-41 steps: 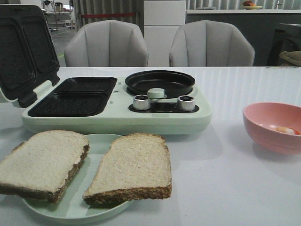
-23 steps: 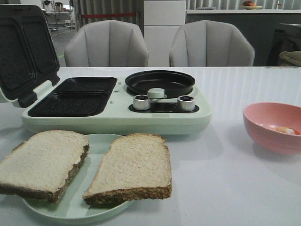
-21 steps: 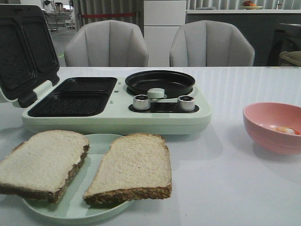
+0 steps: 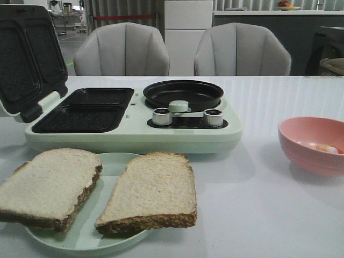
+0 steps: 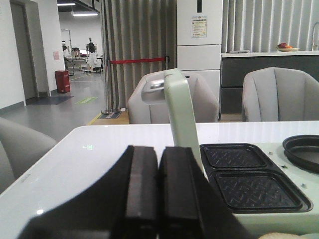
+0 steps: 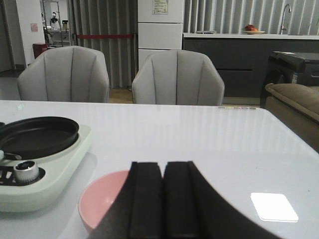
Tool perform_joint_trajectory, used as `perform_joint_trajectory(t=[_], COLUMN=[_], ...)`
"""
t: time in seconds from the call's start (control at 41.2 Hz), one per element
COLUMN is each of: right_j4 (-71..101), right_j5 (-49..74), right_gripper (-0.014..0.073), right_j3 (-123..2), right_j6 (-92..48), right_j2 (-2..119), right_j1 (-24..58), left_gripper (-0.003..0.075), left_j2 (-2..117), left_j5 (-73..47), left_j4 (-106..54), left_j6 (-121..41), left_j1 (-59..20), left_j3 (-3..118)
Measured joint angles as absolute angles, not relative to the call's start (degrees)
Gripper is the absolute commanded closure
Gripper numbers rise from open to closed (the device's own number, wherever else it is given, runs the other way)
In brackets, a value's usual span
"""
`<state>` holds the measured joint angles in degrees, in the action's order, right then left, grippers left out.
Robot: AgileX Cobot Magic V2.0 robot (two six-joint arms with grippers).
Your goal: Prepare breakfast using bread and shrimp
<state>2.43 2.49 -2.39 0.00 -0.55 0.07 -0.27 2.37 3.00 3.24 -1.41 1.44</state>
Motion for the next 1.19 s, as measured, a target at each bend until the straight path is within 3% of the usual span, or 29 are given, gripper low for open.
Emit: perform_joint_trajectory(t=[0.291,0.606,1.189], right_j4=[-1.1,0.0,1.0], right_j5=[16.5,25.3,33.6], right_gripper=[0.0558,0.0558,0.0558], right_j3=[-20.4,-33.5,-34.7], right_j6=[0.0,0.0,0.0], right_j2=[1.2,14.9,37.9], right_j1=[0.1,0.1,0.1], left_gripper=[0.0617,0.0617,0.0617], left_j2=[2.2,15.7,33.5], left_j5=[-7.6,-19.9,-32.8], left_j4=[3.8,3.9,3.9], left_j6=[3.2,3.2,3.2], left_j1=[-1.4,-1.4,-1.4], left_j3=[19.2,35.3,37.2])
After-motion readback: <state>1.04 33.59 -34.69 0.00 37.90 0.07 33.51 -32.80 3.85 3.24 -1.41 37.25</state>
